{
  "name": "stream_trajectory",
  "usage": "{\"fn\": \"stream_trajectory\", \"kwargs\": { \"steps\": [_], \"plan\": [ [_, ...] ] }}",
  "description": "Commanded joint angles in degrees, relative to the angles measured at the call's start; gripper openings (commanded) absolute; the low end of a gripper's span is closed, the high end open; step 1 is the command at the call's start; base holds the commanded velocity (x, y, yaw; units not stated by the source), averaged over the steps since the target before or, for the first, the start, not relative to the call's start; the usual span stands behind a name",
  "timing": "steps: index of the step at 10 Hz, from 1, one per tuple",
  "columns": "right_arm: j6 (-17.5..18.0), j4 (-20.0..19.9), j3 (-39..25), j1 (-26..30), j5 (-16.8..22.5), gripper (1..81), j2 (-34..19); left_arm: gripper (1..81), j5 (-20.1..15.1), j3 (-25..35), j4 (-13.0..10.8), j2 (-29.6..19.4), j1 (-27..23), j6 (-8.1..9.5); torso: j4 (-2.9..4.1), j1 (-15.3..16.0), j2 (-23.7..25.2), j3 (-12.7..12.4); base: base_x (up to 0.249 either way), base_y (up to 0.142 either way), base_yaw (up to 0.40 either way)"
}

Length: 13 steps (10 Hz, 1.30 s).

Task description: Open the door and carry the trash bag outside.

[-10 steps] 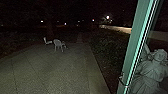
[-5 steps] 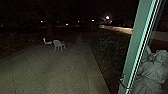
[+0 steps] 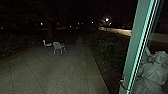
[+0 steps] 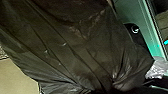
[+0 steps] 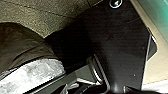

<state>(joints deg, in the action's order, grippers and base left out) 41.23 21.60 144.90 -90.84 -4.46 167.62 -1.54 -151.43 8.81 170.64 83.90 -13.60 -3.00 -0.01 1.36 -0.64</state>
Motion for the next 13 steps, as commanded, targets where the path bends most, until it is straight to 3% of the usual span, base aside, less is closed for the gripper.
{"fn": "stream_trajectory", "kwargs": {
  "steps": [1, 7, 12, 13],
  "plan": [
    [-0.01, 0.02, -0.24, 2.99, 2.35, 81.1, -0.33, 1.0, -2.95, 0.26, -0.11, -0.21, -3.6, -0.37, 0.0, 0.01, 0.0, 0.0, 0.07, 0.0, 0.0],
    [-0.01, 0.11, -0.06, 2.9, 2.35, 81.1, -0.24, 1.0, -2.95, 0.26, -0.02, -0.21, -3.69, -0.28, 0.0, 0.01, 0.02, 0.0, 0.074, 0.0, 0.0],
    [0.08, 0.11, 1.96, 3.34, 3.23, 81.1, -0.24, 1.0, -3.03, 0.09, 0.15, -1.0, -3.6, -0.28, 0.0, 0.01, 0.02, 0.0, 0.0, 0.0, 0.0],
    [0.08, 0.2, 1.96, 3.34, 3.23, 81.1, 0.02, 1.0, -3.03, 0.09, 0.24, -0.91, -3.69, -0.28, 5.5, 0.01, 0.02, 0.0, 0.0, 0.0, 0.0]
  ]
}}
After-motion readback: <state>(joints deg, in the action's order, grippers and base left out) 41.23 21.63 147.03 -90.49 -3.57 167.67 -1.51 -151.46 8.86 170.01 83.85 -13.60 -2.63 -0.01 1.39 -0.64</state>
